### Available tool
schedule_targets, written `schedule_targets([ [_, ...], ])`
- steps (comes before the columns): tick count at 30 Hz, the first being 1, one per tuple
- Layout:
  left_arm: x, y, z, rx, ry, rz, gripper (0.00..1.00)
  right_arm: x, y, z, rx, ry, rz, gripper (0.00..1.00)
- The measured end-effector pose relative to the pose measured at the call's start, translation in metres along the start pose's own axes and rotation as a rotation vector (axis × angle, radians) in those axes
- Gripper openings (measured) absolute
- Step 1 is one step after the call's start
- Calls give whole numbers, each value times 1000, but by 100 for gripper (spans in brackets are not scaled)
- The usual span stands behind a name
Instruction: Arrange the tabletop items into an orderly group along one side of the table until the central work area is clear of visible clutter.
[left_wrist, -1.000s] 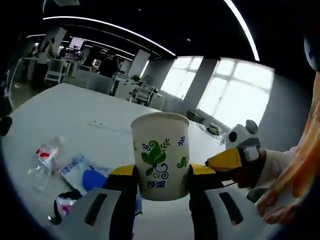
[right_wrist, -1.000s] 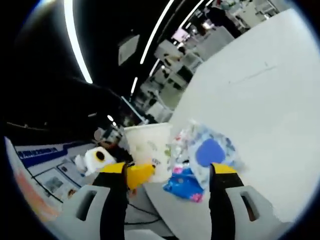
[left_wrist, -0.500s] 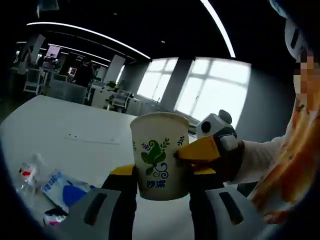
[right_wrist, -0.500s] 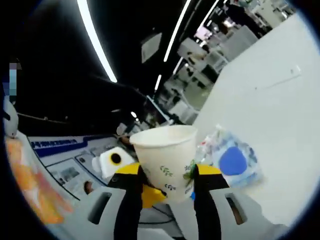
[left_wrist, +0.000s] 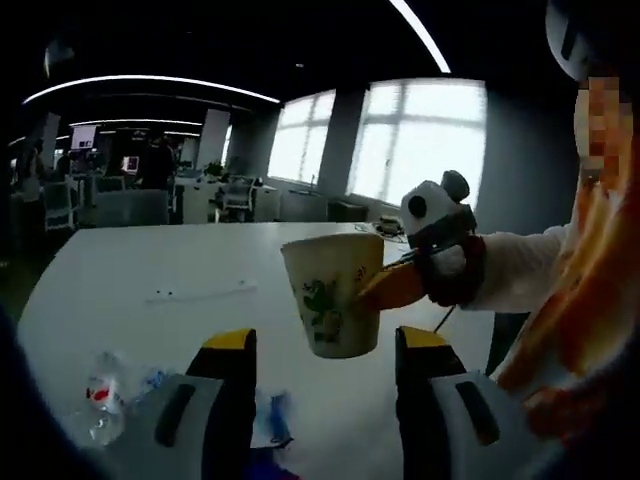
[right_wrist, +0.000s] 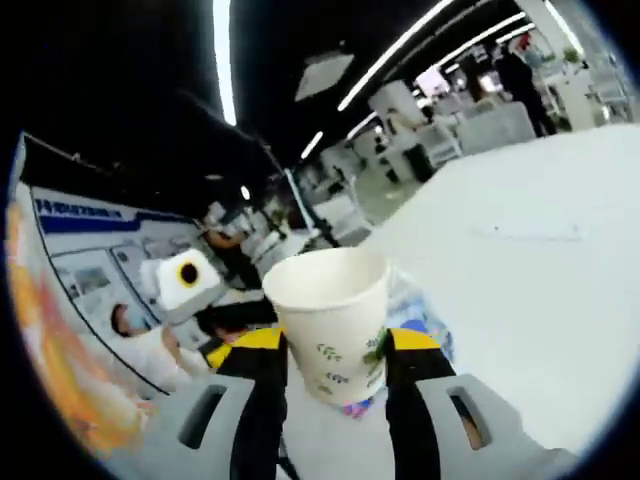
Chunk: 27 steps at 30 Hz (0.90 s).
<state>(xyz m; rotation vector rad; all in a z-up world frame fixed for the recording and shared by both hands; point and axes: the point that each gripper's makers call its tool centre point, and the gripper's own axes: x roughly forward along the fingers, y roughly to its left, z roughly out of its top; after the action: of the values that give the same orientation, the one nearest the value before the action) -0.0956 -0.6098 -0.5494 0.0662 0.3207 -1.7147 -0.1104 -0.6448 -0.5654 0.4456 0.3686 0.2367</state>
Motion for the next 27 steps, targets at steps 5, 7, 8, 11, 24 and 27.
schedule_targets([
  [5, -4, -9, 29, 81, 5, -43, 40, -4, -11, -5, -204, 78, -98, 37],
  [7, 1, -17, 34, 126, 37, -69, 32, -2, -10, -7, -259, 95, -116, 37],
  [8, 4, -24, 37, 148, 45, -100, 30, 0, -8, -8, -261, 97, -116, 37],
  [11, 11, -33, 38, 197, 88, -125, 33, 3, -5, -11, -319, 110, -120, 37],
  [24, 26, -43, 18, 430, 274, -190, 0, 2, -8, -14, -399, 127, -175, 37],
  [27, 24, -43, 17, 440, 286, -197, 0, 2, -6, -16, -395, 123, -172, 38],
])
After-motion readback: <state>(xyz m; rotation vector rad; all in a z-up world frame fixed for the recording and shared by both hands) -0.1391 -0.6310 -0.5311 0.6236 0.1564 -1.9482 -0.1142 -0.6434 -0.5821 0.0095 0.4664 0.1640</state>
